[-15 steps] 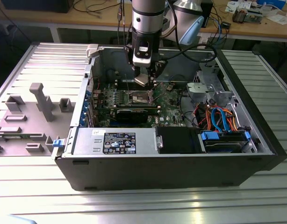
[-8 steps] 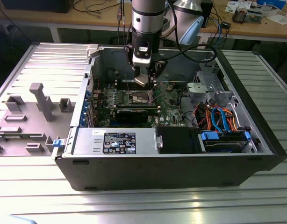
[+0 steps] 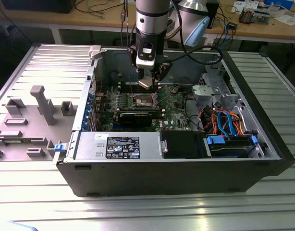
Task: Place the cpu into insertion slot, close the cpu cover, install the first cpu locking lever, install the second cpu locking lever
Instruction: 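Place the cpu into insertion slot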
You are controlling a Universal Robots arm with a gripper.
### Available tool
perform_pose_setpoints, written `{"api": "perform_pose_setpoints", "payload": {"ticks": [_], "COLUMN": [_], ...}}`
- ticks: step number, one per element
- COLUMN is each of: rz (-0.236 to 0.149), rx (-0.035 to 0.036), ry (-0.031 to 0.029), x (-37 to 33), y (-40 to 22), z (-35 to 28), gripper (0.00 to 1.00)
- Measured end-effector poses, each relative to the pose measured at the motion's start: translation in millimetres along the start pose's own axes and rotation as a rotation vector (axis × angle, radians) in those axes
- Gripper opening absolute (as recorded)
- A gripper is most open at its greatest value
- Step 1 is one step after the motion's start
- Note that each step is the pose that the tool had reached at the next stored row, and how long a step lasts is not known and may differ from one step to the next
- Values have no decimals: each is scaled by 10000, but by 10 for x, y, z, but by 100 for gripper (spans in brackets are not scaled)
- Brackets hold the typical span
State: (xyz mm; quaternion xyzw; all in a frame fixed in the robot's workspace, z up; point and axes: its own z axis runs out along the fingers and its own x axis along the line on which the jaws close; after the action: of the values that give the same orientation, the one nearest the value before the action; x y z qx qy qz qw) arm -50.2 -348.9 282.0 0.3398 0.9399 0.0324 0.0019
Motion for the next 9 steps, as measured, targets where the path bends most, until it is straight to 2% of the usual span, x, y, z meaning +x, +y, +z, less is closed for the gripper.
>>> {"api": "perform_pose_setpoints", "payload": {"ticks": [9], "rz": [89], "rx": [-3], "ry": [-5], "x": [0], "y": [0], "z": [4], "gripper": [55]}}
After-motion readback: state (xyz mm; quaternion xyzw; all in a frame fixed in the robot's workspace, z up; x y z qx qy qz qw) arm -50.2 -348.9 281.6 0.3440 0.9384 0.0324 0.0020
